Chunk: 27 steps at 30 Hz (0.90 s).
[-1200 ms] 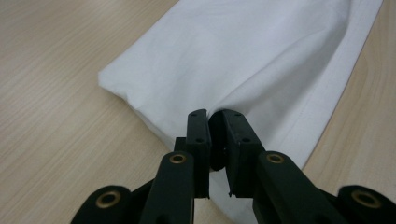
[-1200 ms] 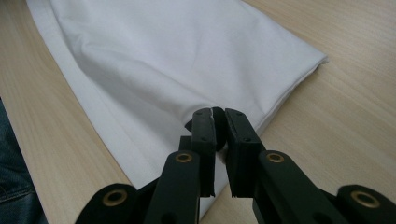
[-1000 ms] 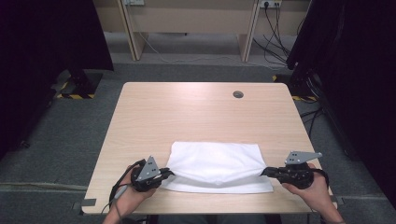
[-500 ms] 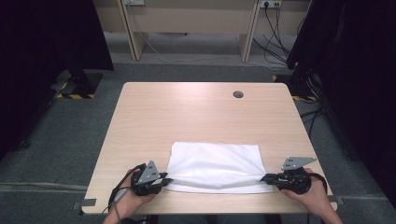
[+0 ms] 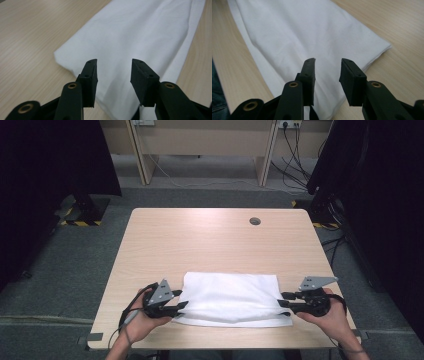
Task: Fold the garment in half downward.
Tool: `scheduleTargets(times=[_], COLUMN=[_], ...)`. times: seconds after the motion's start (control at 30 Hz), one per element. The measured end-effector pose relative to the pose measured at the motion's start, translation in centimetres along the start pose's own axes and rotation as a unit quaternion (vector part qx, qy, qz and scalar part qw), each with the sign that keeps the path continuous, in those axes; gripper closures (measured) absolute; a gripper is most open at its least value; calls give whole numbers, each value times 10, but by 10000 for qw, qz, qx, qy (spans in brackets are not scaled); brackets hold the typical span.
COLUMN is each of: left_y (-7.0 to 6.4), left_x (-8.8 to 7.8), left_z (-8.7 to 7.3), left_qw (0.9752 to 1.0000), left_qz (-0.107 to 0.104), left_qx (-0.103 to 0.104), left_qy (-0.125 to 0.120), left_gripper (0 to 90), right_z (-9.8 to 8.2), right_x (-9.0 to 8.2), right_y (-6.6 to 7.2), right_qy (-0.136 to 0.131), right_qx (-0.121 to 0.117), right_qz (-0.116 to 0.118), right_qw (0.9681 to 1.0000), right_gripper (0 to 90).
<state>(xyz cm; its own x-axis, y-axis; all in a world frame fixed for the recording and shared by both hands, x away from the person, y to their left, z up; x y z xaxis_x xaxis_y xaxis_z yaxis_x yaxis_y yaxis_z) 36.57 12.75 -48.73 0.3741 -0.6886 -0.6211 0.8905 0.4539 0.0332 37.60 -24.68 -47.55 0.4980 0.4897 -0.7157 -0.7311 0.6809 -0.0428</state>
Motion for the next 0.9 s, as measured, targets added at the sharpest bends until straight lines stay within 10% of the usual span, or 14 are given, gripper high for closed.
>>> scheduleTargets(times=[0.2,0.6,0.7,0.9], left_y=[-7,-12,-14,-28], left_x=[26,25,29,66], left_z=[-8,-14,-1,24], left_qw=[9992,9988,9991,9973], left_qz=[-223,-209,-236,-543], left_qx=[47,22,134,373], left_qy=[315,438,328,322], left_gripper=[568,548,543,532], right_z=[-14,-31,-4,11], right_x=[18,13,13,39], right_y=[8,23,30,45], right_qy=[420,543,189,396], right_qx=[-220,-408,-406,-648], right_qz=[-67,-162,-115,20], right_qw=[9989,9976,9989,9971], right_gripper=[674,677,667,653])
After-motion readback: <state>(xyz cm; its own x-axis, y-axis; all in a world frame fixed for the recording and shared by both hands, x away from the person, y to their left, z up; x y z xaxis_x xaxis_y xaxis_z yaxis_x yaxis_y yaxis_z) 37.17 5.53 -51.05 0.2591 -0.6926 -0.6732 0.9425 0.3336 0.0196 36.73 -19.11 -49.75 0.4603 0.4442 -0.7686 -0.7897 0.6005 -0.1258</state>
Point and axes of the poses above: each handheld gripper's, and its own axes: x roughly forward along the jaws, z roughly out of its top, y roughly to its left, the point moved 6 cm from there along x, roughly forward along the jaws, and after that the axes turned 8 degrees about -z, right-handed, at the moved point
